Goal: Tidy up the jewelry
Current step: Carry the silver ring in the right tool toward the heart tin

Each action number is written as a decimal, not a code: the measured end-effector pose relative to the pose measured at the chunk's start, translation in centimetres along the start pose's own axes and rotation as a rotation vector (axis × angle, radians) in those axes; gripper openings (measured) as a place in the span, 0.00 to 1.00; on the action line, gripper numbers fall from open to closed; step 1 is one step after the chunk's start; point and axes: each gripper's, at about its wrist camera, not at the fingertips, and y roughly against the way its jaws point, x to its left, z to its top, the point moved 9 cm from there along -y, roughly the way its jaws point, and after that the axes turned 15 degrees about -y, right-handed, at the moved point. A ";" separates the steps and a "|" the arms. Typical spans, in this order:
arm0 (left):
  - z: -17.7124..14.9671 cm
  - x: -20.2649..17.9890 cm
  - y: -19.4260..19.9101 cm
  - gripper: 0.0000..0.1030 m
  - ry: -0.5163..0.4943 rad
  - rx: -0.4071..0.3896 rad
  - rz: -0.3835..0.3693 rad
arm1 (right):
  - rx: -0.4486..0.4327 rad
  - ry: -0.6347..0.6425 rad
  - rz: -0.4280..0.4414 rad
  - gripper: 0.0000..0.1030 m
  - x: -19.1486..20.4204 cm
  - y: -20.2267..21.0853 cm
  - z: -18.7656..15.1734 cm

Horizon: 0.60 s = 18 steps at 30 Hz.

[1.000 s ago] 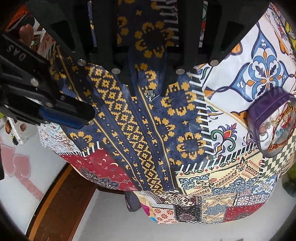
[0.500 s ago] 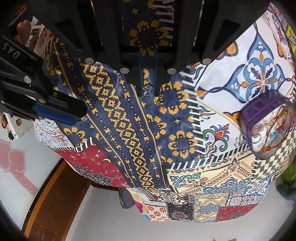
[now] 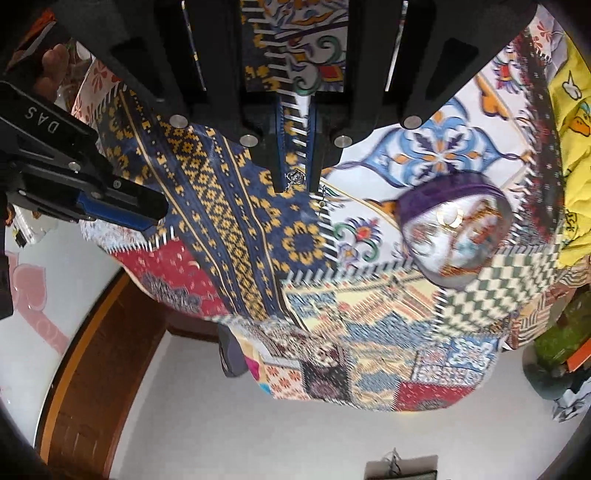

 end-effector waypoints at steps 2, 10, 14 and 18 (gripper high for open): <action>0.3 0.7 0.7 0.08 0.012 -0.016 0.010 | -0.009 0.005 0.012 0.19 0.7 0.2 0.3; 1.0 3.6 3.5 0.08 0.046 -0.078 0.074 | -0.041 0.039 0.059 0.19 3.9 0.6 1.6; 1.1 4.9 4.5 0.08 0.065 -0.100 0.095 | -0.049 0.051 0.083 0.19 5.3 0.4 2.0; 1.4 6.2 5.5 0.08 0.071 -0.124 0.120 | -0.051 0.065 0.106 0.19 6.7 0.1 2.3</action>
